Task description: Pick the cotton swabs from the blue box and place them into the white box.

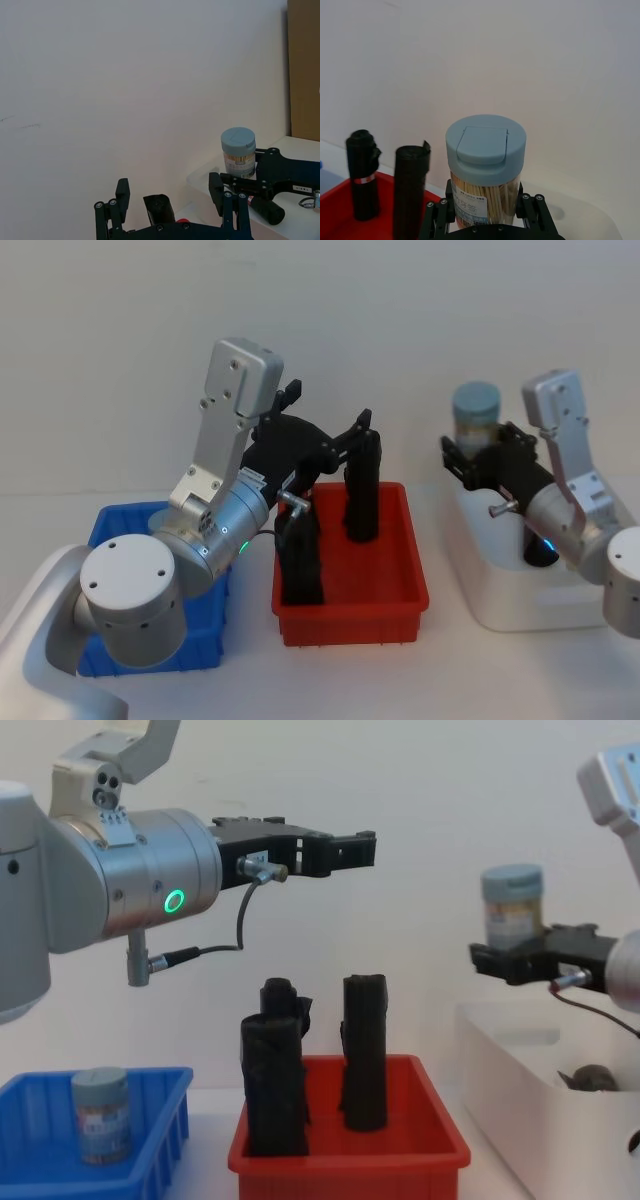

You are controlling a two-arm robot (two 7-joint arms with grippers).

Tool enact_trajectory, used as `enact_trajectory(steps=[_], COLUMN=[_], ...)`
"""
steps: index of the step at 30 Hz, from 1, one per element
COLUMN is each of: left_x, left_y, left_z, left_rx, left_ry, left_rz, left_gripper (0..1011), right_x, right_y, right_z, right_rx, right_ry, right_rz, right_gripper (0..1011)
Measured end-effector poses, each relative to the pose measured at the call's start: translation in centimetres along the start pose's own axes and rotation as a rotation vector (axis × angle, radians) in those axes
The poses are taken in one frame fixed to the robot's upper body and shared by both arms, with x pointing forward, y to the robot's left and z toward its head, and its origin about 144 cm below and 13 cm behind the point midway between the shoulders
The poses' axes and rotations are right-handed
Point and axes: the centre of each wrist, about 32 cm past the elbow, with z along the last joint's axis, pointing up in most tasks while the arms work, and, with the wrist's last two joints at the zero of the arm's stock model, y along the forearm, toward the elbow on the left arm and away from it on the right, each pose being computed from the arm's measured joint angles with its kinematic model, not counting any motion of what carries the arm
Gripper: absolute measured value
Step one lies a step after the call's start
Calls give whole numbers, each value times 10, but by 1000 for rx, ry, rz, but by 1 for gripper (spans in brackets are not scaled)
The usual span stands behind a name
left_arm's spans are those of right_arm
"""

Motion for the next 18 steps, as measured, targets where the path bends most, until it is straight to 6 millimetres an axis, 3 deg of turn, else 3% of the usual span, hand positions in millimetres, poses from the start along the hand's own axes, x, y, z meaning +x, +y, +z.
enact_trajectory(steps=[18], left_x=[0], left_y=[0], left_z=[0], left_rx=[0], left_ry=[0], left_rz=[0], left_gripper=[1004], right_x=[7], right_y=[-3], right_z=[-22], right_rx=[-111], right_ry=[166], right_rz=[-221], right_gripper=[628])
